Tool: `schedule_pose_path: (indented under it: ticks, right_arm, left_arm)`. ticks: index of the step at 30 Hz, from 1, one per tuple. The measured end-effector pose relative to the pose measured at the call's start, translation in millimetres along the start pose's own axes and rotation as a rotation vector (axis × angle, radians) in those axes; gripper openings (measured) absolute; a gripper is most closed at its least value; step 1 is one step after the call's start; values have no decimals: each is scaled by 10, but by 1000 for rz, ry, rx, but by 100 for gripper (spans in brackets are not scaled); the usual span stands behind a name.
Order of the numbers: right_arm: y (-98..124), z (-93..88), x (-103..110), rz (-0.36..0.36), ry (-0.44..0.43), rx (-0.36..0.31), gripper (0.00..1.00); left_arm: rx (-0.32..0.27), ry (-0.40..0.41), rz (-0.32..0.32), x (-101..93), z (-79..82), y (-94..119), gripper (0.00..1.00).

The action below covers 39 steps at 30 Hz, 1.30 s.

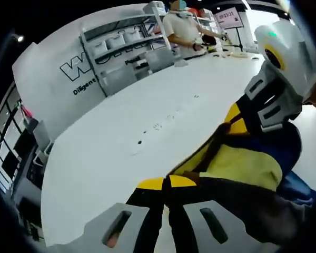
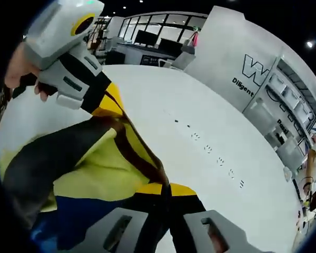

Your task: Fold the garment on the visible template until the final outline fits inside the template.

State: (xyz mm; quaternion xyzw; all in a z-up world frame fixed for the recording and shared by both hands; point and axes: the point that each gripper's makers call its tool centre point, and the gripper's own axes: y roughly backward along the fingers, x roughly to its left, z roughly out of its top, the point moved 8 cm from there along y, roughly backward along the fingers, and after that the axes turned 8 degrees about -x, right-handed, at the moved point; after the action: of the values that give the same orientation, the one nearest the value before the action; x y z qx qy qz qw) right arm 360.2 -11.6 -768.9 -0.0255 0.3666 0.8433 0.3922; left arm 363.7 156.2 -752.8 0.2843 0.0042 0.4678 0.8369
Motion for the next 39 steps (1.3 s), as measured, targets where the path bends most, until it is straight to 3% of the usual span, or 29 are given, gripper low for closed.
schedule_pose_path:
  ticks: [4, 7, 10, 18, 23, 24, 25, 28, 29, 30, 31, 34, 36, 37, 39]
  right_arm:
    - [-41, 20, -16, 4, -12, -3, 0]
    - [-71, 17, 9, 19, 7, 11, 0]
    - [-107, 45, 19, 31, 19, 10, 0]
    - [-176, 37, -23, 28, 23, 19, 0]
    - [-178, -6, -52, 13, -17, 21, 0]
    - [-170, -24, -74, 2, -35, 25, 0]
    - [-164, -34, -87, 0, -47, 23, 0]
    - [-144, -49, -121, -3, -65, 13, 0]
    - [-140, -50, -127, -3, -65, 11, 0]
    - [-142, -51, -120, -2, -65, 13, 0]
    - [-139, -52, -116, 0, -63, 14, 0]
    - [-139, -44, -113, 1, -57, 15, 0]
    - [-134, -34, -113, -7, -67, 12, 0]
    - [-133, -25, -110, -10, -71, 11, 0]
    - [-135, 4, -94, -8, -65, 7, 0]
  left_arm:
    - [30, -40, -6, -6, -94, -60, 3]
    - [50, 19, -15, 23, -177, -86, 3]
    - [59, 30, -8, 60, -228, -109, 3]
    - [45, 38, -13, 87, -234, -142, 3]
    - [26, 194, -13, 95, -229, -122, 9]
    - [43, 318, -6, 76, -250, -93, 9]
    - [18, 366, -28, 100, -246, -69, 9]
    - [12, 352, -28, 180, -270, 11, 13]
    - [13, 375, -64, 173, -275, 37, 15]
    - [12, 422, -98, 146, -273, 59, 21]
    - [9, 485, -87, 175, -292, 90, 25]
    - [-13, 627, -110, 179, -319, 159, 26]
    - [-33, 710, -180, 96, -313, 214, 31]
    - [-49, 810, -222, 50, -305, 230, 33]
    - [-26, 986, -292, -73, -329, 281, 36]
